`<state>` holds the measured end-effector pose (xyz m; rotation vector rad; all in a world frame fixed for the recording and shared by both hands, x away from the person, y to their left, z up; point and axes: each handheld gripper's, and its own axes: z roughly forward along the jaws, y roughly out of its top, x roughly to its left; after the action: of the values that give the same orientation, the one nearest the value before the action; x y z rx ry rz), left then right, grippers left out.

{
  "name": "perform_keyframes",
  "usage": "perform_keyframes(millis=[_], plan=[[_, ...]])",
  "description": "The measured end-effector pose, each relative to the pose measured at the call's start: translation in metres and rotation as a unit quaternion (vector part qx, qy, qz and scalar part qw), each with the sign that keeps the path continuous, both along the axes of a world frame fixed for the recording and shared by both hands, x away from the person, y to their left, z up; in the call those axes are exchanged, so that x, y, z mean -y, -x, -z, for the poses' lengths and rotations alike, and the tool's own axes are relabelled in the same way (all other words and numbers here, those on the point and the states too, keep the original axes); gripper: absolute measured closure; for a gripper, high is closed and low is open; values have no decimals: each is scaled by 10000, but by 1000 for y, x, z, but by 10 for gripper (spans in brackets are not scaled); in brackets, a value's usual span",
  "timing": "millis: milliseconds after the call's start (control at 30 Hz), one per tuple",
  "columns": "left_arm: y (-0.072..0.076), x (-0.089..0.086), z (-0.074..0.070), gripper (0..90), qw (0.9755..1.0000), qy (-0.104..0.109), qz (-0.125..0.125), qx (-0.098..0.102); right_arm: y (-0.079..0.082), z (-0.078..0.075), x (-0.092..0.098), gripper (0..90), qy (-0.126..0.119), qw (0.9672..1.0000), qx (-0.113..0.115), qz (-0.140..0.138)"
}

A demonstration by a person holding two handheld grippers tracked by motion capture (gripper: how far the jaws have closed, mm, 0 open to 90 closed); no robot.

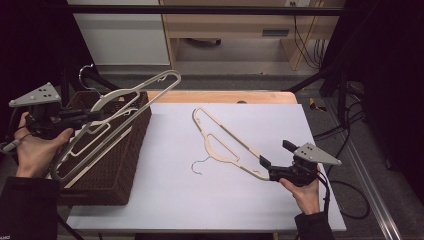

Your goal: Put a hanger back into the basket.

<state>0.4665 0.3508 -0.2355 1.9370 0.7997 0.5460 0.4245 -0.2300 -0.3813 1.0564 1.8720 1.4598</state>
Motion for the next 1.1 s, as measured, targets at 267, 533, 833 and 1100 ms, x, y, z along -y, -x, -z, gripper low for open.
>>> perform_keyframes(millis=[267, 533, 833, 1100], plan=[[-14, -23, 7, 862, 9998, -86, -91, -121, 3, -1, 0, 54, -2, 10000, 28, 73], [-25, -48, 23, 861, 9997, -9, -182, -165, 3, 0, 1, 52, 11, 9999, 30, 103], [-31, -70, 38, 861, 9992, -24, -264, -282, 3, 0, 2, 52, 25, 9999, 19, 113], [-37, -84, 51, 861, 9981, 7, -481, -392, 3, 0, 4, 52, 21, 9999, 44, 137]])
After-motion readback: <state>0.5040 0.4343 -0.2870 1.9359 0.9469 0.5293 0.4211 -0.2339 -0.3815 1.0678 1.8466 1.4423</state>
